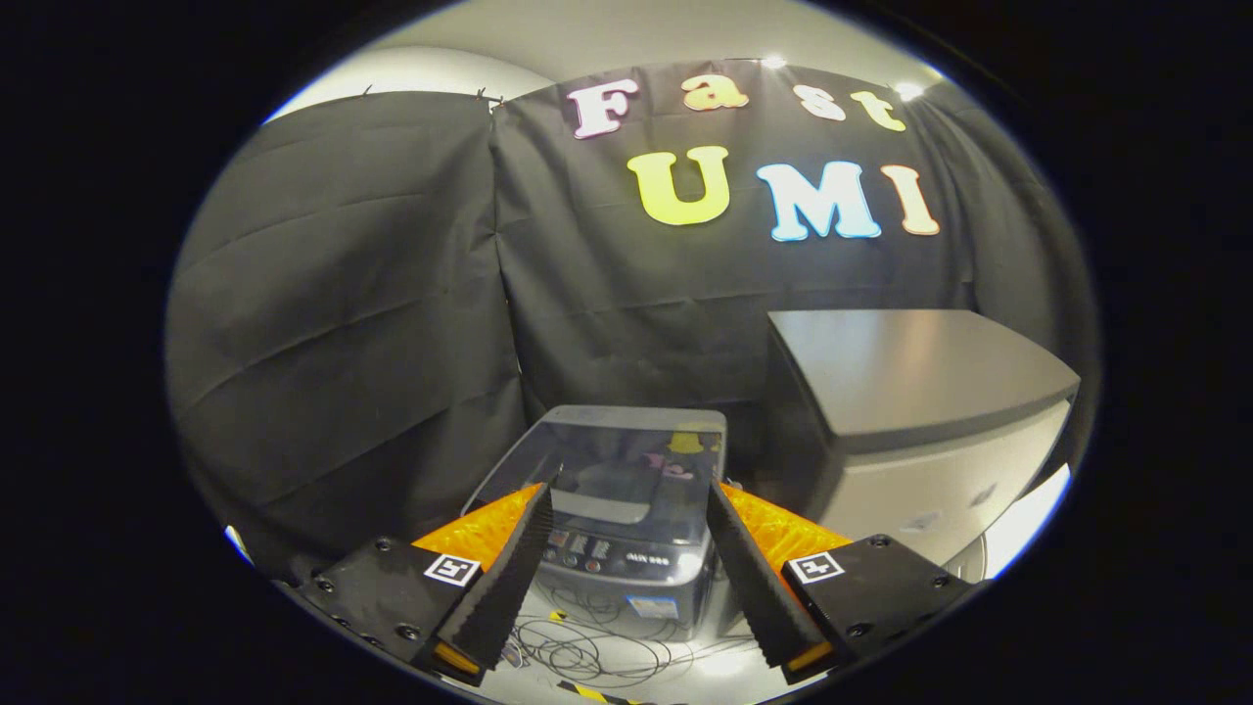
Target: Put the clothes into the washing machine and then close the washing machine lid.
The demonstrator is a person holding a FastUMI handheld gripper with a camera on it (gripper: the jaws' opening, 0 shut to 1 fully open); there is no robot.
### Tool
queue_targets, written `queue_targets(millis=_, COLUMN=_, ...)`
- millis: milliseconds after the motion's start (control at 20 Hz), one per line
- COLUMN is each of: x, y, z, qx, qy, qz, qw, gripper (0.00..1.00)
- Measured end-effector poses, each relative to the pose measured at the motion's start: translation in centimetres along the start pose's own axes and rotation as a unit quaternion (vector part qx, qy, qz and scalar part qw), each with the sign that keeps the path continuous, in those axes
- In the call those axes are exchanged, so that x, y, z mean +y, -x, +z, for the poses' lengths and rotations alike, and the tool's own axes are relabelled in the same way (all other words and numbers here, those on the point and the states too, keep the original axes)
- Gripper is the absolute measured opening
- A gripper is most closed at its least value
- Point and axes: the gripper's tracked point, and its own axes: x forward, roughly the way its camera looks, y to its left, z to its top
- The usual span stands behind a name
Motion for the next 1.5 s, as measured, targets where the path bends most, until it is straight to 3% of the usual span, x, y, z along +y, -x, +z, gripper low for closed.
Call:
queue_targets(millis=200, x=-5.9, y=6.7, z=-0.5, qx=-0.045, qy=0.004, qz=-0.014, qw=0.999, gripper=0.98)
queue_targets(millis=400, x=-12.0, y=11.9, z=1.8, qx=-0.122, qy=0.072, qz=-0.045, qw=0.989, gripper=0.98)
queue_targets(millis=750, x=-17.1, y=18.3, z=4.1, qx=-0.195, qy=0.123, qz=-0.063, qw=0.971, gripper=0.99)
queue_targets(millis=1150, x=-18.8, y=21.5, z=3.3, qx=-0.213, qy=0.142, qz=-0.079, qw=0.963, gripper=1.00)
queue_targets(millis=1500, x=-18.6, y=21.6, z=3.4, qx=-0.217, qy=0.151, qz=-0.083, qw=0.961, gripper=0.98)
